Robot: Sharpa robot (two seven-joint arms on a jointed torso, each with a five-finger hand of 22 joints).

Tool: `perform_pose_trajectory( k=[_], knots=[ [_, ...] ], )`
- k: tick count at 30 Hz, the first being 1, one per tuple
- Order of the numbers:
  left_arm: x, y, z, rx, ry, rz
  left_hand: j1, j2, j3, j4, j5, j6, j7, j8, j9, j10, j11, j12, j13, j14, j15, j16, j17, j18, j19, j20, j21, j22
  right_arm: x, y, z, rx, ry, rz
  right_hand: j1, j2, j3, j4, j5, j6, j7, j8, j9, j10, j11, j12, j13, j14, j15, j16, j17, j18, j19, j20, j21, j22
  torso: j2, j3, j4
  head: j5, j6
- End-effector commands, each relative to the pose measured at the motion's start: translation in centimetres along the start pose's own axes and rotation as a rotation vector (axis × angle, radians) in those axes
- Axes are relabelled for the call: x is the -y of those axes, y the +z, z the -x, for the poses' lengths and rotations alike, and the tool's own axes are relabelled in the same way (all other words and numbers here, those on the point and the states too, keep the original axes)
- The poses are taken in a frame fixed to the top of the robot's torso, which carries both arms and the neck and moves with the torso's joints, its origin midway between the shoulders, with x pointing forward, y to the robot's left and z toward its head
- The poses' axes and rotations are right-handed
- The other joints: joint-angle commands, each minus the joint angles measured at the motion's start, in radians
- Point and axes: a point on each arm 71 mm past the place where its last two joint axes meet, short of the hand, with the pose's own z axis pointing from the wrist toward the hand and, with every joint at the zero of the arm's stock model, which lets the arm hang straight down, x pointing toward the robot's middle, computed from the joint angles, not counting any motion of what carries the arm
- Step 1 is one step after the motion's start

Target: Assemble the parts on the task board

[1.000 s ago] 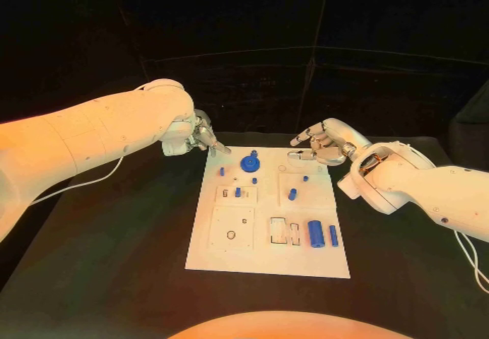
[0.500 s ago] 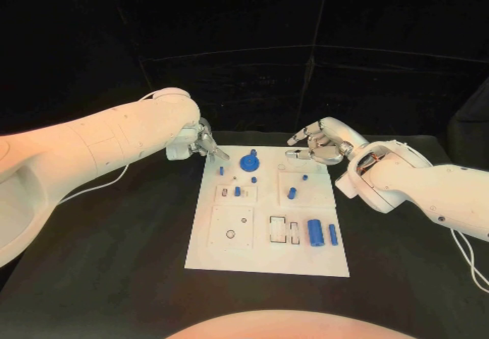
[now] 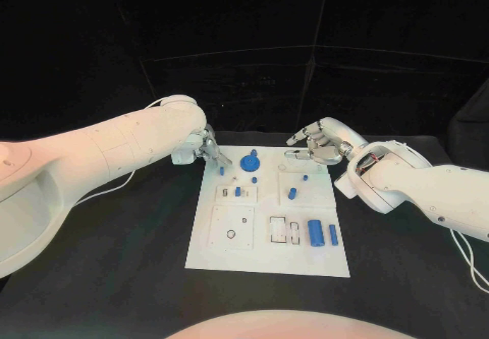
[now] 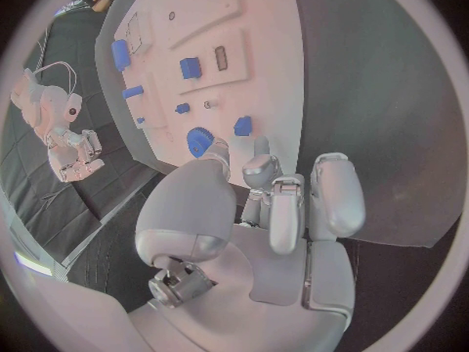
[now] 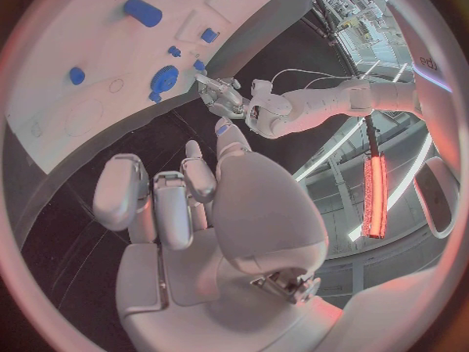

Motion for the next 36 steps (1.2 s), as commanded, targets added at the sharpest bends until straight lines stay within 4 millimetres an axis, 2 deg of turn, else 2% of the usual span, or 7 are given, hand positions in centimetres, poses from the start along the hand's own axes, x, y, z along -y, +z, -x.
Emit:
perform_pose_trajectory(
  k=[1,6,9,13,31,36],
  knots=[
    [0.12,0.12,-0.09,-0.003,0.013,-0.01,0.008,0.004,-0.006,-0.002,-0.002,0.009,0.0,-0.005,-0.002,-0.005,0.006,0.0,-0.002,0.104,0.007,0.003,0.263,0.003,-0.001,0.008,0.003,0.002,-0.25,0.04,0.06,0.006,0.002,0.014,0.0,0.01,-0.004,-0.002,0.006,-0.005,0.0,0.004,-0.001,-0.005,0.001,-0.005,-0.001,0.056,-0.006,-0.004,0.052,0.012,-0.008,0.0,-0.006,-0.002,0.0,-0.001,0.0005,-0.002,0.0],
    [0.09,0.26,-0.24,-0.003,0.01,-0.01,0.011,0.006,-0.007,-0.002,-0.002,0.01,0.0,-0.006,-0.004,-0.005,0.006,0.001,-0.001,0.104,0.007,0.003,0.263,0.003,0.0,0.008,0.004,0.003,-0.26,0.06,0.06,0.006,0.002,0.014,0.0,0.01,-0.004,-0.002,0.006,-0.005,0.0,0.004,-0.001,-0.005,0.001,-0.005,-0.001,0.056,-0.006,-0.004,0.052,0.012,-0.008,0.0,-0.006,-0.002,-0.001,0.0,0.0016,-0.003,0.0],
    [0.09,0.3,-0.29,-0.005,0.01,-0.012,0.017,0.011,-0.008,-0.004,-0.002,0.012,0.0,-0.007,-0.006,-0.004,0.006,0.002,0.0,0.104,0.007,0.003,0.263,0.003,0.001,0.008,0.005,0.006,-0.26,0.08,0.04,0.006,0.002,0.015,0.0,0.01,-0.004,-0.002,0.006,-0.005,0.0,0.004,-0.001,-0.005,0.001,-0.005,-0.001,0.056,-0.006,-0.004,0.052,0.012,-0.008,0.0,-0.006,-0.002,0.0,-0.0012,0.0022,-0.003,-0.002],
    [0.19,0.3,-0.36,-0.007,0.011,-0.019,0.024,0.016,-0.009,-0.007,-0.002,0.016,0.0,-0.008,-0.009,-0.004,0.006,0.003,0.0,0.104,0.007,0.003,0.263,0.002,0.001,0.008,0.006,0.008,-0.28,0.11,0.01,0.005,0.002,0.015,0.0,0.01,-0.004,-0.002,0.006,-0.005,0.0,0.004,-0.001,-0.005,0.001,-0.005,-0.001,0.056,-0.006,-0.004,0.052,0.012,-0.008,0.0,-0.006,-0.002,0.0,-0.0008,0.002,-0.002,-0.003],
    [0.34,0.21,-0.56,-0.013,0.017,-0.032,0.081,0.048,-0.016,-0.043,-0.001,0.055,-0.009,0.005,-0.015,-0.002,-0.001,0.007,0.001,0.104,0.003,0.003,0.263,0.002,0.001,0.006,0.006,0.012,-0.23,0.16,-0.01,0.002,0.001,0.012,0.0,0.01,-0.004,-0.002,0.006,-0.005,0.0,0.004,-0.001,-0.005,0.001,-0.005,-0.001,0.056,-0.006,-0.004,0.052,0.012,-0.008,0.0,-0.006,-0.002,0.0,0.0001,0.0011,-0.001,-0.005],
    [0.49,0.17,-0.62,-0.011,0.017,-0.04,0.072,0.044,-0.029,-0.039,-0.002,0.059,-0.01,0.008,-0.014,-0.001,-0.002,0.007,0.001,0.104,0.003,0.003,0.263,0.002,0.001,0.005,0.007,0.013,-0.22,0.22,-0.04,0.001,0.001,0.012,0.0,0.011,-0.005,-0.001,0.008,-0.006,0.0,0.005,-0.002,-0.005,0.002,-0.004,0.0,0.056,-0.006,-0.004,0.051,0.013,-0.008,0.0,-0.007,-0.002,0.0,-0.0003,0.0008,-0.001,-0.006]
  ],
)
